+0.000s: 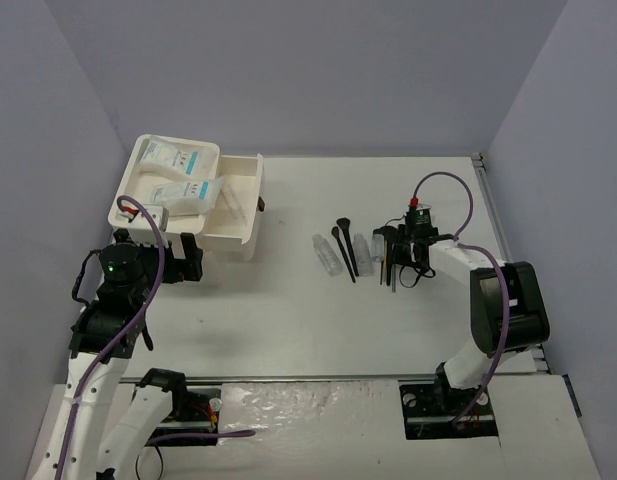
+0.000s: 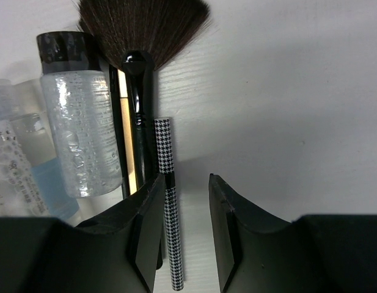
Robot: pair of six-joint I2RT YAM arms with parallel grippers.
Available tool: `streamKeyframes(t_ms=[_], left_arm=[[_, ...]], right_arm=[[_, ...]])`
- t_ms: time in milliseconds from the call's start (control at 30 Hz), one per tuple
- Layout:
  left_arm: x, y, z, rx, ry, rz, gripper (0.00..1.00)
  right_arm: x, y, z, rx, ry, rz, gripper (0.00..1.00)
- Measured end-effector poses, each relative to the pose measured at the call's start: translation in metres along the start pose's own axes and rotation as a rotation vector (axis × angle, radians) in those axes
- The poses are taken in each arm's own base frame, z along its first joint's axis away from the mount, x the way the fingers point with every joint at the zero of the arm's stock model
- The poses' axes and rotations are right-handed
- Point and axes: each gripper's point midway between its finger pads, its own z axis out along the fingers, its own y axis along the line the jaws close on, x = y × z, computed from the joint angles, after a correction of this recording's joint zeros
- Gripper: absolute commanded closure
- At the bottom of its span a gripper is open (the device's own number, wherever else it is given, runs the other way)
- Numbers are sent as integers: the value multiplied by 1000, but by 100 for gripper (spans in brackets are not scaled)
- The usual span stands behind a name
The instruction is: Organize the makeup
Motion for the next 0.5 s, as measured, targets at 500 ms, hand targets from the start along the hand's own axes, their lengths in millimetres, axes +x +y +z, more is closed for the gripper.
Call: streamKeyframes(t_ms=[500], left_arm=[[0,0,0,0,0,0,3]], right_arm=[[6,4,13,-13,42,-2,81]])
